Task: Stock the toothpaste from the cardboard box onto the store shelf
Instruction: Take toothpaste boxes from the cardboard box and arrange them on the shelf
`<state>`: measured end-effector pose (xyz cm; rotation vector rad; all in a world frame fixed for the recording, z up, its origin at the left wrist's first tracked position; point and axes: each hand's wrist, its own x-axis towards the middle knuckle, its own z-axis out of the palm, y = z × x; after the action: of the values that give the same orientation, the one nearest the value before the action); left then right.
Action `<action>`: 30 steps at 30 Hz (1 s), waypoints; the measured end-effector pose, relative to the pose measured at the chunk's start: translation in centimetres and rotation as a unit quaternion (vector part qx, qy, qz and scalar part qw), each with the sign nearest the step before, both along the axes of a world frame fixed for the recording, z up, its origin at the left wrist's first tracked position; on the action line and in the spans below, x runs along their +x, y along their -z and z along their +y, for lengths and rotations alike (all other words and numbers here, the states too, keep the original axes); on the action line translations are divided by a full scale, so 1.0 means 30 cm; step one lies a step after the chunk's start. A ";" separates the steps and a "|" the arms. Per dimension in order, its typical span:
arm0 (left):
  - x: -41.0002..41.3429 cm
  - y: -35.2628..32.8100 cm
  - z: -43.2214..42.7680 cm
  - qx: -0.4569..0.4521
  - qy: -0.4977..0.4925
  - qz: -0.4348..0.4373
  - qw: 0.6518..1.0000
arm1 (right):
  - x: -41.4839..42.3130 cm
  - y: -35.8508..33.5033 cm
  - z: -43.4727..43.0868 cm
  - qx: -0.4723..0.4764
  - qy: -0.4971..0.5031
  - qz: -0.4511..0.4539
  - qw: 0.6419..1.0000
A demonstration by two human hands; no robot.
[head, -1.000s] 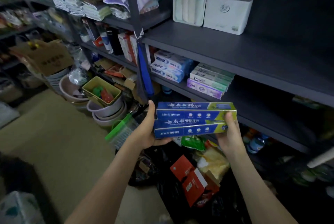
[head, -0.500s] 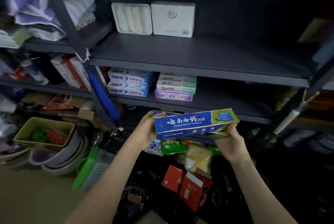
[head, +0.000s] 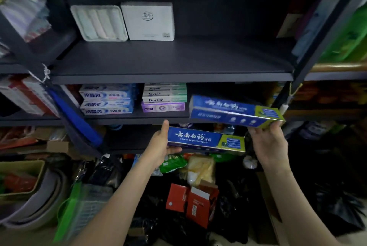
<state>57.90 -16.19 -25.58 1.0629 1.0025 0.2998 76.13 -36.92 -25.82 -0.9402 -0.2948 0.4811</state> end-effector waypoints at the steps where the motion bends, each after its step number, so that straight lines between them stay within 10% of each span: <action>1: 0.012 -0.007 -0.011 -0.011 0.002 -0.003 1.000 | -0.006 0.000 0.004 -0.025 -0.007 -0.015 1.000; 14: 0.106 -0.076 0.086 -0.166 0.101 -0.048 0.980 | 0.013 0.053 0.021 -0.006 -0.167 0.023 0.986; 19: 0.225 -0.002 0.158 -0.081 0.117 -0.037 0.989 | 0.126 0.188 0.082 0.041 -0.233 0.061 0.970; 22: 0.290 0.127 0.190 0.023 0.134 -0.076 0.988 | 0.289 0.259 0.124 -0.096 -0.236 0.008 0.967; 24: 0.325 0.203 0.210 0.131 0.155 -0.078 0.976 | 0.399 0.255 0.168 -0.308 -0.259 -0.212 0.891; 28: 0.426 0.305 0.238 0.237 0.213 -0.108 0.942 | 0.553 0.253 0.330 -0.545 -0.342 -0.507 0.573; 30: 0.487 0.339 0.250 0.267 0.226 -0.127 0.928 | 0.590 0.272 0.406 -0.561 -0.353 -0.533 0.526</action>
<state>72.50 -8.68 -35.74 1.6651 0.4191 0.3270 93.83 -24.74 -33.98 -2.4054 -1.7074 0.8000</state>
